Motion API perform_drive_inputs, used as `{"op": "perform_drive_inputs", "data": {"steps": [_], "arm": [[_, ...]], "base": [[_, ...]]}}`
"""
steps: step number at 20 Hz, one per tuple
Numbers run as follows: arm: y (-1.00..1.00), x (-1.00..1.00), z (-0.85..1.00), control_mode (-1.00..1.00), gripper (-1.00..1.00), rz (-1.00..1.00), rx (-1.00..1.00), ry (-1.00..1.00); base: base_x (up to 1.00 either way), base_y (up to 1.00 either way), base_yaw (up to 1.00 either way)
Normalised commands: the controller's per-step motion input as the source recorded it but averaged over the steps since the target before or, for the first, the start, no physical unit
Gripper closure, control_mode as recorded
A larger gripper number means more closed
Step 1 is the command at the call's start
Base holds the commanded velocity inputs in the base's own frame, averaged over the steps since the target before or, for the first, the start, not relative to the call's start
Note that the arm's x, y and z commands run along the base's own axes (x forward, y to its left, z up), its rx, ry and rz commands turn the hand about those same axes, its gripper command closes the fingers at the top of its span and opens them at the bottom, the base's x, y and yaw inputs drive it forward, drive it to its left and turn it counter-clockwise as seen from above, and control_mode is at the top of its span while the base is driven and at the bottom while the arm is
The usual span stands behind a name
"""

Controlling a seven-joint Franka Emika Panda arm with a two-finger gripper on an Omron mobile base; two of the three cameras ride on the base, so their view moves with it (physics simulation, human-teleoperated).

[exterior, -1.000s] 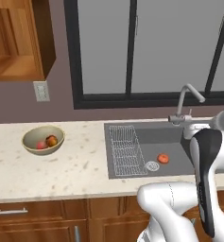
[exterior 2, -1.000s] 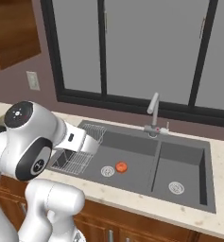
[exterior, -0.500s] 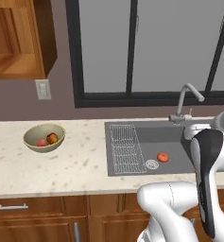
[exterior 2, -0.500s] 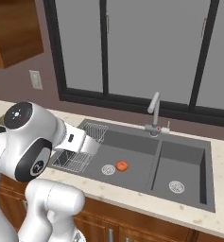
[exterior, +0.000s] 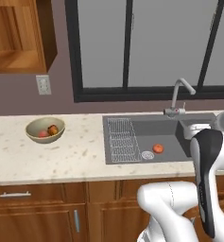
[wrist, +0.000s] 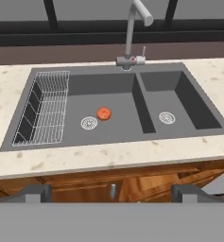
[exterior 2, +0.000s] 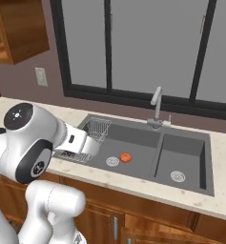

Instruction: Pick the peachs from the cabinet and place them in one bowl. Pick the squash from the sink and place it in the other bowl.

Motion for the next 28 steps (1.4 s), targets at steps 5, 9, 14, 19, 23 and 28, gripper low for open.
{"op": "perform_drive_inputs", "data": {"steps": [5,9,14,19,23,28], "arm": [[0.0,0.0,0.0,1.0,-1.0,0.0,0.0,0.0],[0.0,0.0,0.0,1.0,-1.0,0.0,0.0,0.0],[0.0,0.0,0.0,1.0,-1.0,0.0,0.0,0.0],[0.0,0.0,0.0,1.0,-1.0,0.0,0.0,0.0],[0.0,0.0,0.0,1.0,-1.0,0.0,0.0,0.0],[0.0,0.0,0.0,1.0,-1.0,0.0,0.0,0.0]], "base": [[0.03,-0.11,-0.05],[0.21,-0.04,-0.11],[0.61,0.0,-0.03],[0.67,0.0,0.01],[0.0,0.0,0.0],[0.0,0.0,0.0]]}}
